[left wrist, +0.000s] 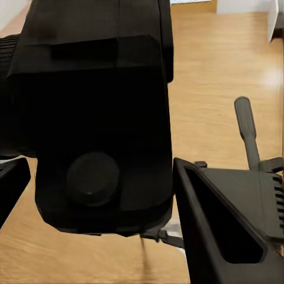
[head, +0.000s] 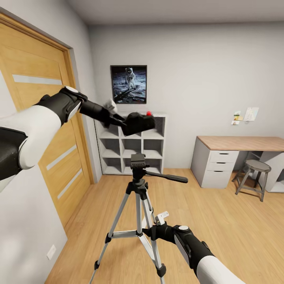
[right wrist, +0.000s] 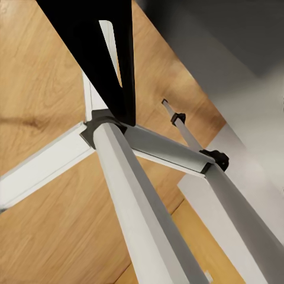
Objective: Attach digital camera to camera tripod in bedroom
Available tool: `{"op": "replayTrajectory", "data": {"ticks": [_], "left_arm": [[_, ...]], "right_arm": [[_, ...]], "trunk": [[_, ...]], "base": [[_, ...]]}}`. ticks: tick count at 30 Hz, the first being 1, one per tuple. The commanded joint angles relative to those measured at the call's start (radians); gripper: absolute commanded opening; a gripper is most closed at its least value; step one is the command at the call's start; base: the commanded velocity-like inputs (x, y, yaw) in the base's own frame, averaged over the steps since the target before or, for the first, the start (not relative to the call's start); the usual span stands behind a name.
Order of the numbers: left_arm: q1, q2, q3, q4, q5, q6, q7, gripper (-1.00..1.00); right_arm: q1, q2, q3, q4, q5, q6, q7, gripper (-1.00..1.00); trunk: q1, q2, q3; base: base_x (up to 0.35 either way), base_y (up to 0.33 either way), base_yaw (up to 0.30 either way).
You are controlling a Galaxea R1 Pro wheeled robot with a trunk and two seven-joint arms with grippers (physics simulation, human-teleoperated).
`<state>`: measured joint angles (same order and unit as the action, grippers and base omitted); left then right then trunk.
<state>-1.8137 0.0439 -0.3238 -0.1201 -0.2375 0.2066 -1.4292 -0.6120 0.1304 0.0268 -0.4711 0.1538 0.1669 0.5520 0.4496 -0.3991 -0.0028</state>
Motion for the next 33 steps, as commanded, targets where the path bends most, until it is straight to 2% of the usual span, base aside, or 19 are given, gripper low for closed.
{"op": "replayTrajectory", "data": {"ticks": [1, 3, 5, 22, 26, 33], "left_arm": [[0.000, -0.004, 0.008, 0.002, -0.017, 0.007, -0.005, -1.00], [0.000, -0.016, 0.008, 0.033, -0.068, 0.008, -0.004, -1.00], [0.000, -0.018, 0.008, 0.047, -0.077, 0.007, -0.004, -1.00], [0.001, -0.022, 0.008, 0.086, -0.086, -0.004, -0.008, -1.00], [0.031, -0.022, 0.008, 0.093, -0.089, -0.011, -0.024, -1.00], [0.044, -0.021, 0.005, 0.088, -0.090, 0.001, -0.073, -1.00]], "right_arm": [[0.000, 0.000, 0.003, -0.003, 0.007, 0.002, -0.015, -1.00], [0.000, 0.000, 0.002, -0.003, 0.007, 0.002, -0.021, -1.00], [0.000, 0.000, 0.002, -0.003, 0.007, 0.002, -0.022, -1.00], [0.000, 0.000, 0.003, -0.003, 0.007, 0.002, -0.026, -1.00], [0.000, 0.001, 0.002, -0.003, 0.006, 0.002, -0.031, -1.00], [0.000, 0.001, 0.003, -0.003, 0.006, 0.002, -0.036, -1.00]], "trunk": [[0.000, -0.001, 0.000], [0.000, -0.001, 0.000], [0.000, -0.001, 0.000], [0.000, -0.001, 0.000], [0.000, -0.001, 0.000], [0.000, -0.001, 0.000]], "base": [[0.000, 0.000, 0.000], [0.000, 0.000, 0.000], [0.000, 0.000, 0.000], [0.000, 0.000, 0.000], [0.000, 0.000, 0.000], [0.000, 0.000, 0.000]]}}
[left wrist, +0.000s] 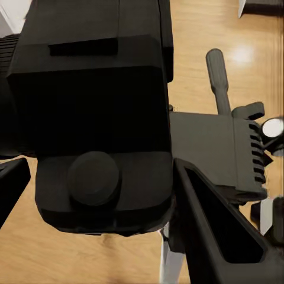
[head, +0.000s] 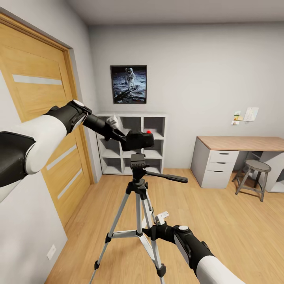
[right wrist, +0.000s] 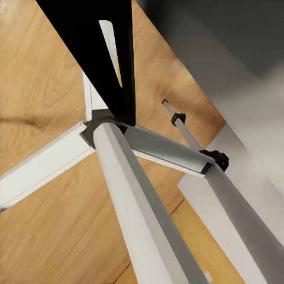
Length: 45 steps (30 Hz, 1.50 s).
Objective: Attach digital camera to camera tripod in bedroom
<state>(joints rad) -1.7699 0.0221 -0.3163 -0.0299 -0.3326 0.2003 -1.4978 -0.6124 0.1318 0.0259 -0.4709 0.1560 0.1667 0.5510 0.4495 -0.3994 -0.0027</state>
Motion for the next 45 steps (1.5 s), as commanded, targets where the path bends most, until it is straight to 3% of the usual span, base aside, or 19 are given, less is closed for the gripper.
{"op": "replayTrajectory", "data": {"ticks": [1, 6, 10, 15, 25, 29, 33, 34, 37, 38, 45], "left_arm": [[0.001, 0.002, -0.005, -0.005, 0.004, 0.020, -0.038, -1.00], [0.001, 0.003, -0.010, -0.026, 0.004, 0.073, -0.063, -1.00], [0.001, 0.010, -0.008, -0.160, 0.012, 0.100, -0.066, -1.00], [0.001, 0.012, -0.008, -0.221, 0.014, 0.143, -0.066, -1.00], [0.001, 0.032, 0.000, -0.342, 0.027, 0.165, -0.067, -1.00], [0.001, 0.050, 0.001, -0.373, 0.055, 0.167, -0.067, -1.00], [0.001, 0.069, 0.000, -0.384, 0.142, 0.166, -0.068, -1.00], [0.001, 0.076, -0.001, -0.385, 0.196, 0.166, -0.068, -1.00], [0.001, 0.083, -0.003, -0.387, 0.273, 0.166, -0.068, -1.00], [0.003, 0.087, -0.003, -0.388, 0.316, 0.166, -0.068, -1.00], [0.015, 0.092, -0.005, -0.391, 0.457, 0.171, -0.068, -1.00]], "right_arm": [[0.000, 0.000, 0.004, -0.003, 0.004, 0.002, -0.035, -1.00], [0.000, 0.000, 0.004, -0.003, 0.004, 0.002, -0.036, -1.00], [0.000, 0.000, 0.004, -0.003, 0.004, 0.002, -0.036, -1.00], [0.000, 0.000, 0.004, -0.003, 0.004, 0.002, -0.036, -1.00], [0.000, 0.000, 0.004, -0.003, 0.004, 0.002, -0.036, -1.00], [0.000, 0.000, 0.004, -0.001, 0.004, 0.002, -0.036, -1.00], [0.000, 0.000, 0.005, 0.006, 0.004, 0.002, -0.036, -1.00], [0.000, 0.000, 0.005, 0.008, 0.004, 0.002, -0.036, -1.00], [0.000, 0.000, 0.005, 0.009, 0.004, 0.002, -0.036, -1.00], [0.000, 0.000, 0.005, 0.010, 0.004, 0.002, -0.036, -1.00], [0.000, 0.000, 0.005, 0.011, 0.004, 0.002, -0.036, -1.00]], "trunk": [[0.000, -0.001, -0.001], [0.000, -0.001, -0.001], [0.000, -0.001, -0.001], [0.000, -0.001, -0.001], [0.000, -0.001, -0.001], [0.000, -0.001, -0.001], [0.000, -0.001, -0.001], [0.000, -0.001, -0.001], [0.000, -0.001, -0.001], [0.000, -0.001, -0.001], [0.000, -0.001, -0.001]], "base": [[0.000, 0.000, 0.000], [0.000, 0.000, 0.000], [0.000, 0.000, 0.000], [0.000, 0.000, 0.000], [0.000, 0.000, 0.000], [0.000, 0.000, 0.000], [0.000, 0.000, 0.000], [0.000, 0.000, 0.000], [0.000, 0.000, 0.000], [0.000, 0.000, 0.000], [0.000, 0.000, 0.000]]}}
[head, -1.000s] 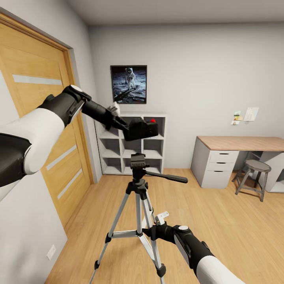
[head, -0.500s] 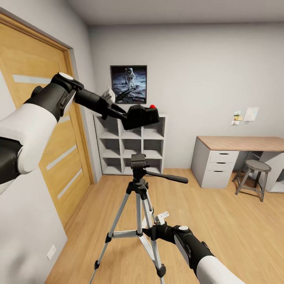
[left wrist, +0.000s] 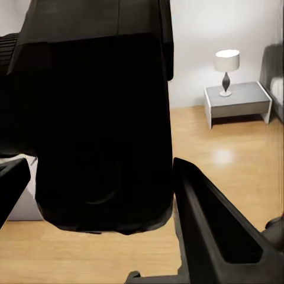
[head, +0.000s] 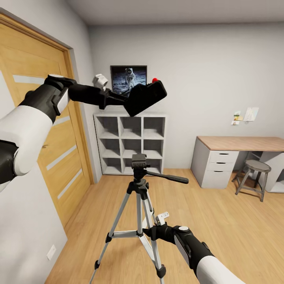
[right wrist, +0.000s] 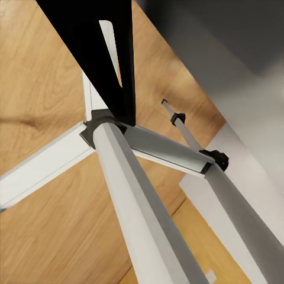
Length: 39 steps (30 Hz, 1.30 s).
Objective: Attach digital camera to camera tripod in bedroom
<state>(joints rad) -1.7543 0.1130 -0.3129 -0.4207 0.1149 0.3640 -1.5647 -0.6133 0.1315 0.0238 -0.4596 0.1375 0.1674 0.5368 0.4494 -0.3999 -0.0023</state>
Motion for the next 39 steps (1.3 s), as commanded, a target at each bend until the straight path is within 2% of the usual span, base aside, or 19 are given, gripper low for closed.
{"op": "replayTrajectory", "data": {"ticks": [1, 2, 6, 12, 17, 18, 20, 21, 24, 25, 28, 29, 31, 33, 37, 38, 39], "left_arm": [[0.002, 0.001, -0.008, -0.001, 0.025, 0.010, -0.002, -1.00], [0.002, 0.001, -0.008, -0.001, 0.025, 0.010, -0.002, -1.00], [0.034, 0.003, -0.008, -0.014, 0.086, 0.054, -0.001, -1.00], [0.077, 0.019, -0.007, -0.077, 0.082, 0.065, -0.001, -1.00], [0.125, 0.069, -0.005, -0.208, 0.081, 0.089, 0.000, -1.00], [0.144, 0.093, -0.004, -0.274, 0.082, 0.140, 0.000, -1.00], [0.168, 0.120, -0.004, -0.354, 0.081, 0.219, 0.002, -1.00], [0.196, 0.147, -0.003, -0.451, 0.077, 0.312, 0.005, -1.00], [0.235, 0.187, -0.004, -0.604, 0.065, 0.445, 0.017, -1.00], [0.254, 0.213, -0.004, -0.690, 0.049, 0.512, 0.036, -1.00], [0.270, 0.242, -0.007, -0.776, 0.016, 0.576, 0.070, -1.00], [0.277, 0.253, -0.009, -0.808, -0.004, 0.601, 0.087, -1.00], [0.281, 0.259, -0.016, -0.829, -0.023, 0.618, 0.097, -1.00], [0.283, 0.263, -0.033, -0.842, -0.041, 0.629, 0.104, -1.00], [0.286, 0.266, -0.155, -0.855, -0.105, 0.642, 0.114, -1.00], [0.287, 0.266, -0.218, -0.856, -0.138, 0.644, 0.115, -1.00], [0.287, 0.267, -0.246, -0.856, -0.155, 0.645, 0.116, -1.00]], "right_arm": [[0.001, 0.000, 0.007, -0.001, 0.022, 0.001, -0.021, -1.00], [0.001, 0.000, 0.007, -0.001, 0.022, 0.001, -0.021, -1.00], [0.001, 0.000, 0.007, -0.001, 0.022, 0.001, -0.021, -1.00], [0.001, 0.000, 0.007, -0.001, 0.022, 0.001, -0.021, -1.00], [0.001, 0.000, 0.007, -0.001, 0.022, 0.001, -0.021, -1.00], [0.001, 0.000, 0.007, 0.000, 0.022, 0.001, -0.021, -1.00], [0.001, 0.000, 0.007, 0.000, 0.022, 0.001, -0.021, -1.00], [0.001, 0.000, 0.007, 0.000, 0.022, 0.001, -0.021, -1.00], [0.001, 0.000, 0.007, 0.000, 0.022, 0.001, -0.021, -1.00], [0.001, 0.000, 0.007, 0.000, 0.022, 0.001, -0.021, -1.00], [0.001, 0.000, 0.007, 0.000, 0.022, 0.001, -0.021, -1.00], [0.001, 0.000, 0.007, 0.000, 0.022, 0.001, -0.021, -1.00], [0.001, 0.000, 0.007, 0.000, 0.022, 0.001, -0.021, -1.00], [0.001, 0.000, 0.007, 0.000, 0.022, 0.001, -0.021, -1.00], [0.001, 0.000, 0.007, 0.000, 0.022, 0.001, -0.021, -1.00], [0.001, 0.000, 0.007, 0.000, 0.022, 0.001, -0.021, -1.00], [0.001, 0.000, 0.007, 0.000, 0.022, 0.001, -0.021, -1.00]], "trunk": [[0.001, 0.000, -0.001], [0.001, 0.000, -0.001], [0.001, 0.000, -0.001], [0.001, 0.000, -0.001], [0.001, 0.000, -0.001], [0.001, 0.000, -0.001], [0.001, 0.000, -0.001], [0.001, 0.000, -0.001], [0.001, 0.000, -0.001], [0.001, 0.000, -0.001], [0.001, 0.000, -0.001], [0.001, 0.000, -0.001], [0.001, 0.000, -0.001], [0.001, 0.000, -0.001], [0.001, 0.000, -0.001], [0.001, 0.000, -0.001], [0.001, 0.000, -0.001]], "base": [[0.000, 0.000, 0.000], [0.000, 0.000, 0.000], [0.000, 0.000, 0.000], [0.000, 0.000, 0.000], [0.000, 0.000, 0.000], [0.000, 0.000, 0.000], [0.000, 0.000, 0.000], [0.000, 0.000, 0.000], [0.000, 0.000, 0.000], [0.000, 0.000, 0.000], [0.000, 0.000, 0.000], [0.000, 0.000, 0.000], [0.000, 0.000, 0.000], [0.000, 0.000, 0.000], [0.000, 0.000, 0.000], [0.000, 0.000, 0.000], [0.000, 0.000, 0.000]]}}
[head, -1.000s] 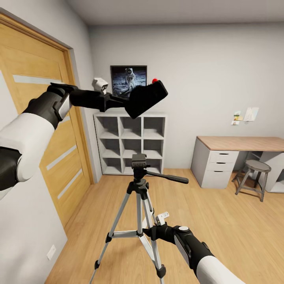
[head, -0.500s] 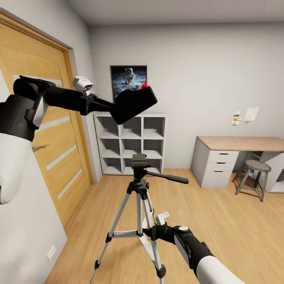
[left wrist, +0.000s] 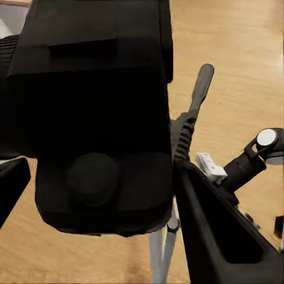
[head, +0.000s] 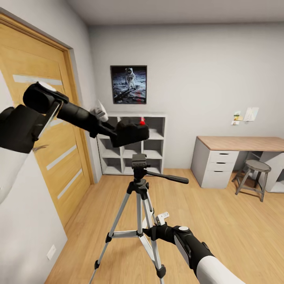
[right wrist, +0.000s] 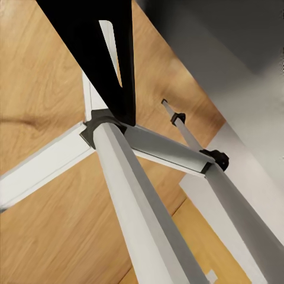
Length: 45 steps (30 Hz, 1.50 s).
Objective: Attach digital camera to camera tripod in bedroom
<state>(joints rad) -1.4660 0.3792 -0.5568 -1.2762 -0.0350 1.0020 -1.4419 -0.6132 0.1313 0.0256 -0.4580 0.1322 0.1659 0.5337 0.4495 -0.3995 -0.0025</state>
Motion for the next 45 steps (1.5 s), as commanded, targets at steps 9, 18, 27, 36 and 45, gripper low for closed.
{"op": "replayTrajectory", "data": {"ticks": [9, 18, 27, 36, 45], "left_arm": [[0.000, -0.001, -0.136, -0.003, -0.110, 0.005, -0.004, -1.00], [0.001, -0.002, -0.148, -0.014, -0.118, 0.001, -0.006, -1.00], [0.001, -0.002, -0.133, -0.049, -0.116, -0.001, -0.005, -1.00], [0.001, -0.011, -0.093, -0.070, -0.108, -0.037, -0.001, -1.00], [0.001, -0.031, -0.088, 0.008, -0.045, -0.189, 0.009, -1.00]], "right_arm": [[0.001, 0.001, 0.005, -0.001, 0.027, 0.002, -0.018, -1.00], [0.001, 0.001, 0.005, -0.002, 0.029, 0.002, -0.018, -1.00], [0.001, 0.001, 0.005, -0.001, 0.029, 0.001, -0.018, -1.00], [0.001, 0.001, 0.005, -0.001, 0.029, 0.001, -0.018, -1.00], [0.001, 0.001, 0.005, -0.002, 0.028, 0.001, -0.018, -1.00]], "trunk": [[0.001, -0.001, -0.001], [0.001, -0.001, -0.001], [0.001, -0.001, -0.001], [0.001, -0.001, -0.001], [0.001, -0.001, -0.001]], "base": [[0.000, 0.000, 0.000], [0.000, 0.000, 0.000], [0.000, 0.000, 0.000], [0.000, 0.000, 0.000], [0.000, 0.000, 0.000]]}}
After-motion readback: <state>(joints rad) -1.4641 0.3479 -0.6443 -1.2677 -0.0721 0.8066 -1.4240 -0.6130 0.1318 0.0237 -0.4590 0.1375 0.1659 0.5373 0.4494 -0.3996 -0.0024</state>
